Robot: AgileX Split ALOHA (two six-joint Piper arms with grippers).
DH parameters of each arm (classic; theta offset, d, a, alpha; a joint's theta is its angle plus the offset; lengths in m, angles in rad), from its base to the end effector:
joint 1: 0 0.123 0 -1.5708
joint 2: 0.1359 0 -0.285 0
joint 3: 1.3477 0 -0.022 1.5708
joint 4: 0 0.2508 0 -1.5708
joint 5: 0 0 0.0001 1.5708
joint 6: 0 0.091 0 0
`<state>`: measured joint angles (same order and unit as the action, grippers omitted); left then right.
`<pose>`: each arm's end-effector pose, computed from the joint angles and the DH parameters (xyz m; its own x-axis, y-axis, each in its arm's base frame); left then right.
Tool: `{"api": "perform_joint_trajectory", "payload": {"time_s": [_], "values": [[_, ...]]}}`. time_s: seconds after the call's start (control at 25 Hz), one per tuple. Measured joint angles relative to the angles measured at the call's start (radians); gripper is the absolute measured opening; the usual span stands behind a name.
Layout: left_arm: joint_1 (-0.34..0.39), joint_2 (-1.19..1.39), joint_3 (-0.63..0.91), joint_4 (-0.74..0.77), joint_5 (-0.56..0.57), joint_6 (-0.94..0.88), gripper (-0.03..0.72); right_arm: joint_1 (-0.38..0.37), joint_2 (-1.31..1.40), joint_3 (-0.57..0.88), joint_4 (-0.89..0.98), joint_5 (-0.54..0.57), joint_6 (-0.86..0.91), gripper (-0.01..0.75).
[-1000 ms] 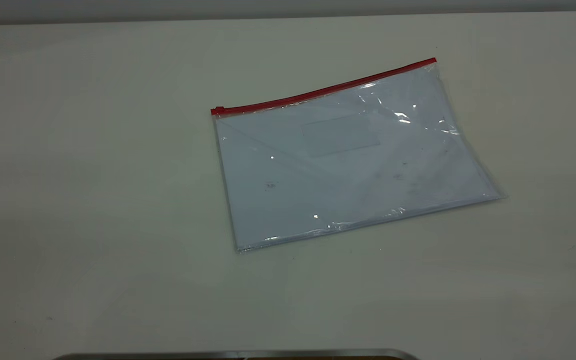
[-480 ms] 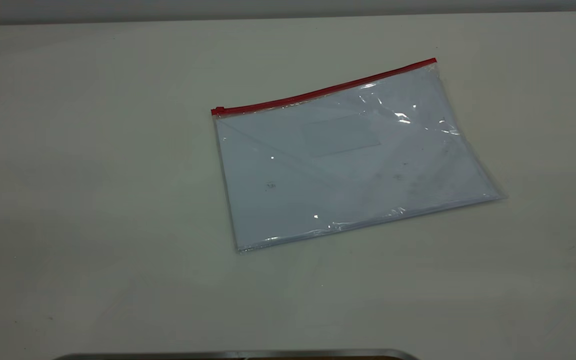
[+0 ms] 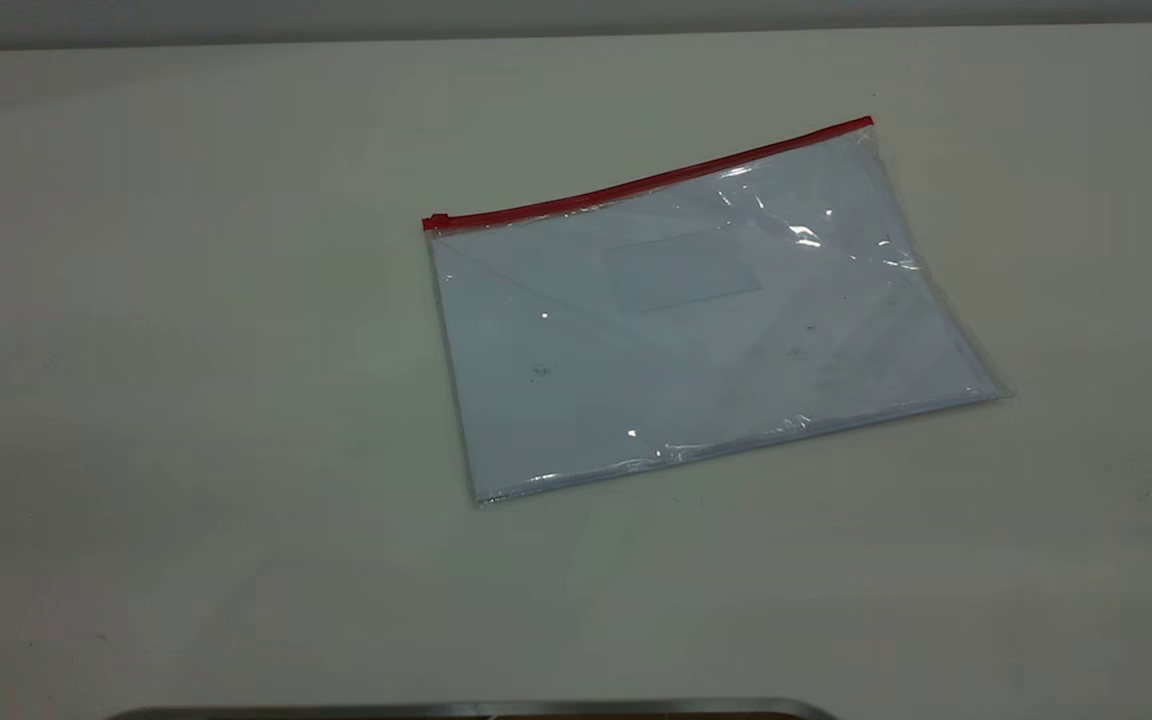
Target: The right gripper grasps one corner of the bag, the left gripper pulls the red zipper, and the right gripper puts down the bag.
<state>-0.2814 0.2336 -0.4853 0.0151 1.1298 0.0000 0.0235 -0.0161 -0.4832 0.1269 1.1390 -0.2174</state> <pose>0.0266 -0.0064 0.2653 -0.6813 0.2036 -0.7032 0.2728 0.9620 0.0142 -0.0094 0.0102 0.2669 -0.4952 -0.1739 -0.8512 -0.2050 0.9755 -0.0801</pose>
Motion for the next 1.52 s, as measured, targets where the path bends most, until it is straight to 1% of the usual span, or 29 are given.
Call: {"api": "perform_joint_trajectory", "payload": {"time_s": [0.36,0.44,0.56,0.64,0.76,1.0,1.52], "values": [[0.0,0.0,0.0,-0.004,0.0,0.0,0.59,0.0,0.0,0.0,0.0,0.0,0.0,0.592],[0.015,-0.001,0.0,-0.015,0.0,0.0,0.59,0.0,0.0,0.0,0.0,0.0,0.0,0.592],[0.096,-0.032,0.0,-0.026,-0.002,0.0,0.59,0.0,0.0,0.0,0.0,0.0,0.0,0.592],[0.169,-0.075,0.0,-0.026,-0.003,0.0,0.59,0.0,0.0,0.0,0.0,0.0,0.0,0.592],[0.229,-0.152,0.0,-0.026,-0.002,0.0,0.59,0.0,0.0,0.0,0.0,0.0,0.0,0.592],[0.237,-0.252,0.0,-0.026,0.002,0.0,0.59,0.0,0.0,0.0,0.0,0.0,0.0,0.592],[0.237,-0.253,0.0,-0.026,0.004,0.0,0.59,0.0,0.0,0.0,0.0,0.0,0.0,0.592]]}}
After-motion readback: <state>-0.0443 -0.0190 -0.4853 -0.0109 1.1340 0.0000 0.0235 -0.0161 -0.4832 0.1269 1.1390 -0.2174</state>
